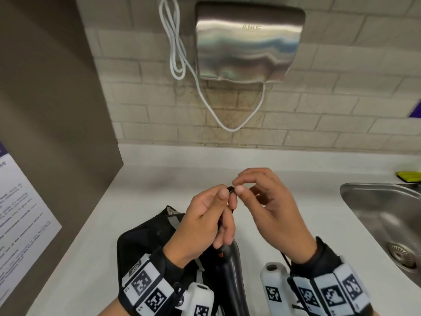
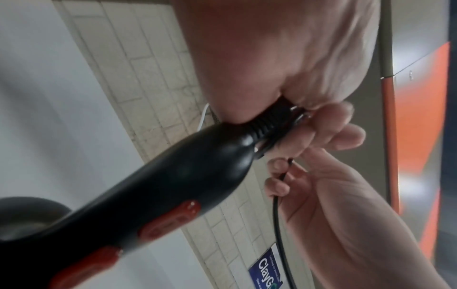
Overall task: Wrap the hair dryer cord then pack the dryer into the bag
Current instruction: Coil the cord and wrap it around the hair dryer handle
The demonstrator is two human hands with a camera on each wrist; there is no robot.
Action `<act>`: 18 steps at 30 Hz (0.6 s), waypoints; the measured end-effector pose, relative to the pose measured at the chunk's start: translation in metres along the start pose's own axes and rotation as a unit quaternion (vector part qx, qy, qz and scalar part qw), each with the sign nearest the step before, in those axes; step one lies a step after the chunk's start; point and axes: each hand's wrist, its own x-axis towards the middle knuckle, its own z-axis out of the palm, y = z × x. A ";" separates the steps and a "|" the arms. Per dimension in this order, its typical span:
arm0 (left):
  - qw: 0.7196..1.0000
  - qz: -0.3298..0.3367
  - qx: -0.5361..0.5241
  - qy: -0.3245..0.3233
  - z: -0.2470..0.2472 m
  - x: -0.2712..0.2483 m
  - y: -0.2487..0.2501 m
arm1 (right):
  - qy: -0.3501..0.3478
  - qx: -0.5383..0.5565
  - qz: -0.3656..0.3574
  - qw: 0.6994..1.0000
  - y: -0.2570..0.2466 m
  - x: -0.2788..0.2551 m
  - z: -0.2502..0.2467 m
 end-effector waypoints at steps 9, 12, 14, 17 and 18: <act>0.991 -0.036 -0.122 -0.038 -0.007 0.000 -0.002 | -0.055 0.159 0.096 0.981 0.009 -0.006 0.015; 0.992 -0.026 -0.115 -0.034 -0.008 -0.001 -0.002 | -0.048 0.179 0.095 0.978 0.008 -0.005 0.017; 0.993 -0.024 -0.110 -0.027 -0.006 -0.001 -0.003 | -0.031 0.178 0.109 0.978 0.007 -0.003 0.019; 0.990 -0.044 -0.136 0.009 -0.003 -0.002 -0.006 | -0.005 0.200 0.155 0.967 0.009 -0.006 0.023; 0.989 -0.048 -0.138 0.027 -0.003 -0.002 -0.006 | -0.002 0.204 0.171 0.964 0.010 -0.008 0.024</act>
